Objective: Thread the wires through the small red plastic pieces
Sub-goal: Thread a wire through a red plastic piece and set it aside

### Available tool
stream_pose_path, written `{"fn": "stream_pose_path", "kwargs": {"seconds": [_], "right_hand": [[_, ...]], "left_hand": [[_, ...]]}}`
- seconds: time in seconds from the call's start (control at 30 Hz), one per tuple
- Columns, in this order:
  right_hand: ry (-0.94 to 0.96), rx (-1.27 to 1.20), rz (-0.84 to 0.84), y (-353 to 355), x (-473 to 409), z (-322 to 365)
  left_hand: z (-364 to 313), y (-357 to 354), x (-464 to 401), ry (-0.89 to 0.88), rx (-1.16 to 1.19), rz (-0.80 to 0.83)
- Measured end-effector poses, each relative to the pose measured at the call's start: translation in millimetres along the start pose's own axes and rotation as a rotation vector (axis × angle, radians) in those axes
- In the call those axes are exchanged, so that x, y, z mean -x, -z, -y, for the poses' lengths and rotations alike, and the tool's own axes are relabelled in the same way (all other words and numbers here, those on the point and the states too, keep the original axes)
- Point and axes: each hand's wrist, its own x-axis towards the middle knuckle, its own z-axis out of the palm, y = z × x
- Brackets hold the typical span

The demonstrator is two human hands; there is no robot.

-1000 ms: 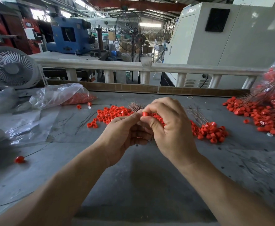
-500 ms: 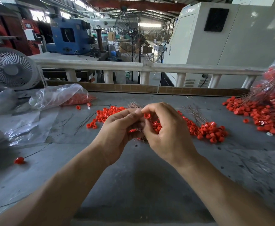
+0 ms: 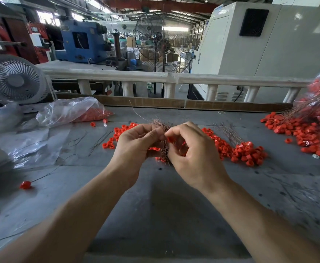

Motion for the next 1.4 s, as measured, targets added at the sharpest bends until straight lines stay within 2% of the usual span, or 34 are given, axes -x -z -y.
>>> {"fn": "stream_pose_path", "kwargs": {"seconds": [0.27, 0.6, 0.73, 0.93, 1.03, 1.17, 1.4], "right_hand": [[-0.020, -0.090, 0.094, 1, -1, 2], [-0.018, -0.047, 0.170, 2, 1, 0], [-0.027, 0.055, 0.106, 3, 0, -7], [-0.239, 0.358, -0.074, 26, -11, -41], [-0.360, 0.527, -0.108, 44, -13, -59], [-0.551, 0.746, -0.022, 64, -13, -77], [-0.730, 0.913, 0.153, 71, -13, -87]], "left_hand": [[2, 3, -4, 0.022, 0.006, -0.088], [-2, 4, -3, 0.008, -0.100, -0.215], [-2, 5, -5, 0.053, -0.103, -0.203], [2, 13, -8, -0.005, -0.354, -0.243], [3, 15, -10, -0.011, -0.449, -0.233], [4, 17, -10, 0.005, -0.539, -0.258], [4, 25, -12, -0.012, -0.777, -0.301]]}}
